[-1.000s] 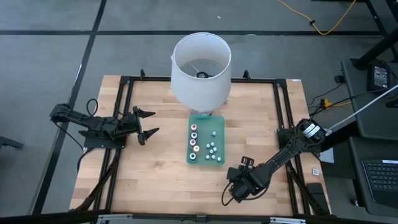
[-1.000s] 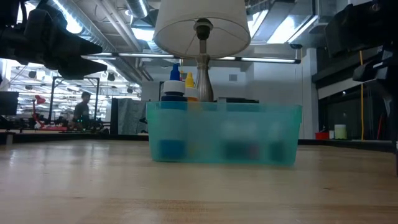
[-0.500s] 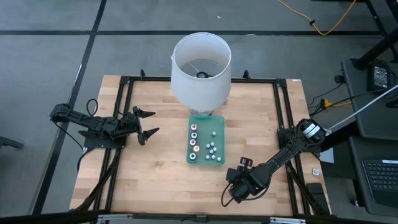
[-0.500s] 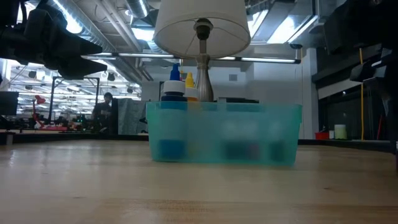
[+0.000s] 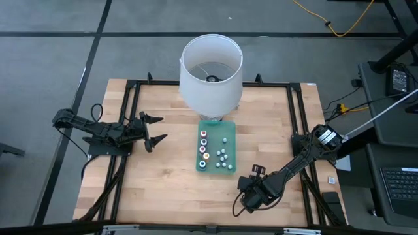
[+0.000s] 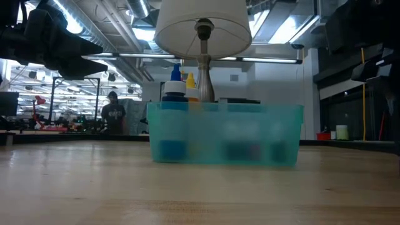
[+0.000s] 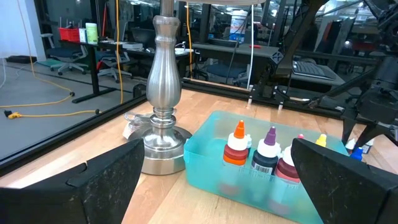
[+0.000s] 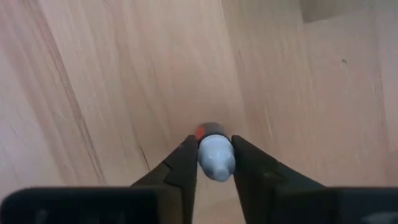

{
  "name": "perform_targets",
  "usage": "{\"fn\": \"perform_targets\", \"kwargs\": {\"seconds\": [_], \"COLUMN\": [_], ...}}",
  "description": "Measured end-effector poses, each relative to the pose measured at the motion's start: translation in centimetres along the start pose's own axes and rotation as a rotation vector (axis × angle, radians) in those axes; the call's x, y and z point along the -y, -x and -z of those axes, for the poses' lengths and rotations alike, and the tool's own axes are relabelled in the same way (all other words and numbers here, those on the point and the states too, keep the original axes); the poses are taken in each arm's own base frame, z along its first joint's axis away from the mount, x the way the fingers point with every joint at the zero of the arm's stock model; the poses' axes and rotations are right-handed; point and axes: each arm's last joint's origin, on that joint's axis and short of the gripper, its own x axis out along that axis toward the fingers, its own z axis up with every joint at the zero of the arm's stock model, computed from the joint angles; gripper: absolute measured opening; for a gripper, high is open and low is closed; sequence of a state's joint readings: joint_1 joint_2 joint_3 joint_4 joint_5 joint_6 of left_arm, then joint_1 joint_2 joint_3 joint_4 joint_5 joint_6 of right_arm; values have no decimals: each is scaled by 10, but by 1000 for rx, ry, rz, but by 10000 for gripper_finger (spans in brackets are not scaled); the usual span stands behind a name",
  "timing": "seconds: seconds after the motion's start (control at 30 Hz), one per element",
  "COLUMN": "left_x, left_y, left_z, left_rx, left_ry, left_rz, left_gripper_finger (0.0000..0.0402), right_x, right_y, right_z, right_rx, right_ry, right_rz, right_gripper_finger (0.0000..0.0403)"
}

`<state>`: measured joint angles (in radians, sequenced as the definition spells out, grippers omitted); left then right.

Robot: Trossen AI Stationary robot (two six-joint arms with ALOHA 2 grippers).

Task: Pick & Place food coloring
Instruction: Put the top small black food coloring bottle into the green bin

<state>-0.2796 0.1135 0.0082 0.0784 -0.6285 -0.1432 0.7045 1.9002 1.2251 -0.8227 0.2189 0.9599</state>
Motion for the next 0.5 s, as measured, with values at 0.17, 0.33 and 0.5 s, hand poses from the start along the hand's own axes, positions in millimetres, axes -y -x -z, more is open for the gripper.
{"fn": "perform_targets", "kwargs": {"seconds": [0.17, 0.33, 0.5], "left_x": [0, 0, 0], "left_y": [0, 0, 0], "left_z": [0, 0, 0], "left_rx": [0, 0, 0], "left_ry": [0, 0, 0], "left_rz": [0, 0, 0], "left_gripper_finger": [400, 400, 400], "right_x": [1, 12, 33], "right_y": [0, 22, 65], "right_z": [1, 2, -10], "right_rx": [15, -27, -34], "right_ry": [20, 61, 125], "right_rz": [21, 80, 123], "right_gripper_finger": [70, 84, 80]}}
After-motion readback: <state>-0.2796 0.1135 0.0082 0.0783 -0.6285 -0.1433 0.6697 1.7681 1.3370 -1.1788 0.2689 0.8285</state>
